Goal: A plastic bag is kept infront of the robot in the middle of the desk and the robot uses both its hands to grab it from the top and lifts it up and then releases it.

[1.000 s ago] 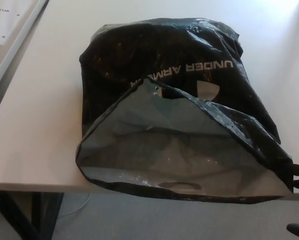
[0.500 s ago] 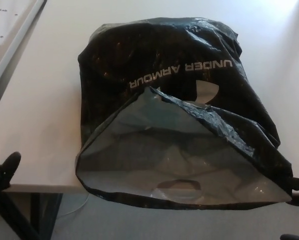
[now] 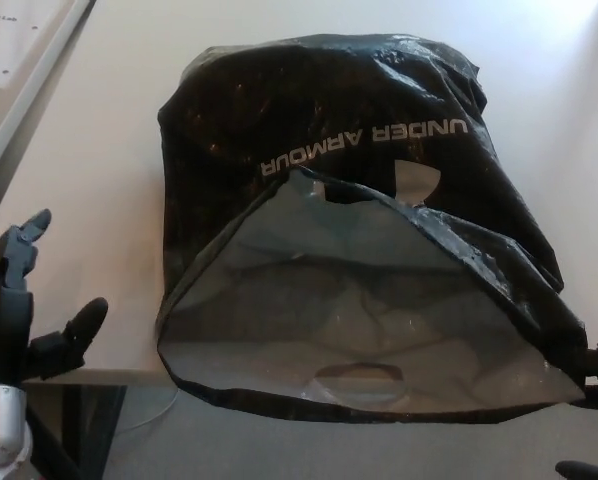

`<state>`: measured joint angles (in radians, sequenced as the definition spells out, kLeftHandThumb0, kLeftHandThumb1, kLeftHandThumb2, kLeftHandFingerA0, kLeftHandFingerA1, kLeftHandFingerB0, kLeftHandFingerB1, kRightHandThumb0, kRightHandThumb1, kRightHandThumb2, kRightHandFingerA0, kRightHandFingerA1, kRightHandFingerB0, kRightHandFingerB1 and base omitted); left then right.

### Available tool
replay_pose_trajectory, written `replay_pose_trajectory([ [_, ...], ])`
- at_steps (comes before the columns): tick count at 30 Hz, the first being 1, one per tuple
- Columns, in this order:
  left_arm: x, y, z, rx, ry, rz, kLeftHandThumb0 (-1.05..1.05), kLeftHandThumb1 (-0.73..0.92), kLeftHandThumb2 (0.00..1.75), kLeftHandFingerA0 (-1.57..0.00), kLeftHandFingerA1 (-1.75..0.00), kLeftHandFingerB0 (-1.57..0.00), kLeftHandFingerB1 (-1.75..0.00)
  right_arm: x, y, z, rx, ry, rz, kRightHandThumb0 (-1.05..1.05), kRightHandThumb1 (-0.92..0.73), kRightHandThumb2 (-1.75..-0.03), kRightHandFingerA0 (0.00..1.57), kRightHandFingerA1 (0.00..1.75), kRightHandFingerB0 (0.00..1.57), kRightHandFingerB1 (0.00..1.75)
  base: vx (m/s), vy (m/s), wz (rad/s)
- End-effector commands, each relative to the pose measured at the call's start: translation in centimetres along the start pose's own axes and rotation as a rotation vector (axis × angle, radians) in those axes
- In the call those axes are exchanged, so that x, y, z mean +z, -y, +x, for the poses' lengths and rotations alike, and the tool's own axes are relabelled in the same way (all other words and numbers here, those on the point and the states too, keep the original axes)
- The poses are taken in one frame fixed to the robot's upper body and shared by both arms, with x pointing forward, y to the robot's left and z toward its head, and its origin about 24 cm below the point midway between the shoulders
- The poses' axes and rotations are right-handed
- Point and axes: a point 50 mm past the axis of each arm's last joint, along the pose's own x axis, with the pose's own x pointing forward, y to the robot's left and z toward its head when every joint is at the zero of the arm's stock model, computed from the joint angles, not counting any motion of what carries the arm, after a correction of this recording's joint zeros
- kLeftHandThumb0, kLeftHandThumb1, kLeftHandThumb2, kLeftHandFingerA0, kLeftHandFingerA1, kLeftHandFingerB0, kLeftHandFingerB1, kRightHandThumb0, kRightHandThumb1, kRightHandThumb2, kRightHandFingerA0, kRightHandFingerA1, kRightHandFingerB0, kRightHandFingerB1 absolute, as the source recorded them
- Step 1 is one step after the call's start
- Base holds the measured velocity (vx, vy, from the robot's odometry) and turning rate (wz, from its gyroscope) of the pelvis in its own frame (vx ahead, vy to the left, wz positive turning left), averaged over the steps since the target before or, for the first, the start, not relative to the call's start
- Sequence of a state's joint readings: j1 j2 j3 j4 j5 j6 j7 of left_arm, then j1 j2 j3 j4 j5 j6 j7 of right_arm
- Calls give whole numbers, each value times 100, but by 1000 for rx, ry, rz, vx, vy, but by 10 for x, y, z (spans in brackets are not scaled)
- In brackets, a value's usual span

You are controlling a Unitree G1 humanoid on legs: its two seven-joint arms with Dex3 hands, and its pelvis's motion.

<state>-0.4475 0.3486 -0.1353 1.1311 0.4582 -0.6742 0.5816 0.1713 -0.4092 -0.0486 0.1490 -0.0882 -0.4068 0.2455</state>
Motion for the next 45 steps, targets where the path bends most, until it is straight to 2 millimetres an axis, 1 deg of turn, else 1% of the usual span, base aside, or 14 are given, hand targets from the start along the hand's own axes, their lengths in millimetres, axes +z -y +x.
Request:
replay_pose_trajectory([
  [1,6,2,-2,-105,123,100,-105,62,112,0,-50,0,-45,3,-1,0,-5,-13,45,-64,-48,-55,51,37,38,35,0,0,0],
  [10,12,16,-5,-168,177,156,-105,63,113,0,-47,0,-43,6,5,5,-45,-9,96,-66,-48,-56,53,39,40,34,0,0,0],
  [11,12,16,-7,-180,189,172,-105,63,113,0,-45,0,-40,7,3,5,-43,-6,99,-69,-40,-75,47,48,34,42,0,0,0],
  [14,16,22,-10,-204,260,230,-105,65,114,0,-42,0,-36,7,4,5,-44,-6,103,-70,-40,-75,48,48,34,42,0,0,0],
  [16,17,24,-12,-214,284,242,-104,66,114,0,-41,0,-36,7,5,6,-44,-5,104,-69,-40,-75,48,48,34,42,0,0,0],
  [17,17,25,-12,-214,288,244,-105,67,114,0,-40,0,-37,8,5,6,-44,-3,98,-65,-48,-56,54,39,40,34,0,0,0],
  [19,19,27,-13,-212,299,246,-104,66,113,0,-39,0,-35,7,5,7,-44,-4,101,-65,-48,-56,54,39,40,34,0,0,0],
  [20,20,29,-14,-215,305,245,-103,66,113,0,-39,0,-34,7,4,7,-46,-7,105,-69,-40,-75,48,48,34,42,0,0,0],
  [21,20,30,-14,-214,307,246,-103,66,113,0,-39,0,-34,7,4,8,-46,-7,106,-69,-40,-75,48,48,34,42,0,0,0],
  [22,22,33,-15,-228,312,240,-95,78,64,0,-42,0,-21,7,4,8,-47,-8,114,-69,-40,-75,48,48,35,42,0,0,0],
  [23,26,38,-17,-245,330,240,-104,65,112,0,-40,0,-34,7,4,8,-46,-4,120,-69,-40,-75,50,48,35,42,0,0,0],
  [36,50,63,-27,-291,424,164,-102,67,109,0,-33,0,-32,7,2,10,-47,-13,146,-70,-40,-75,50,48,36,42,0,0,0],
  [41,65,69,-27,-258,454,101,-93,62,106,0,-37,0,-34,7,-1,9,-41,-20,155,-68,-40,-75,49,48,35,42,0,0,0],
  [45,74,74,-29,-258,468,61,-100,66,104,-2,-41,-2,-36,6,-3,8,-39,-27,156,-69,-40,-75,48,47,34,42,0,0,0],
])
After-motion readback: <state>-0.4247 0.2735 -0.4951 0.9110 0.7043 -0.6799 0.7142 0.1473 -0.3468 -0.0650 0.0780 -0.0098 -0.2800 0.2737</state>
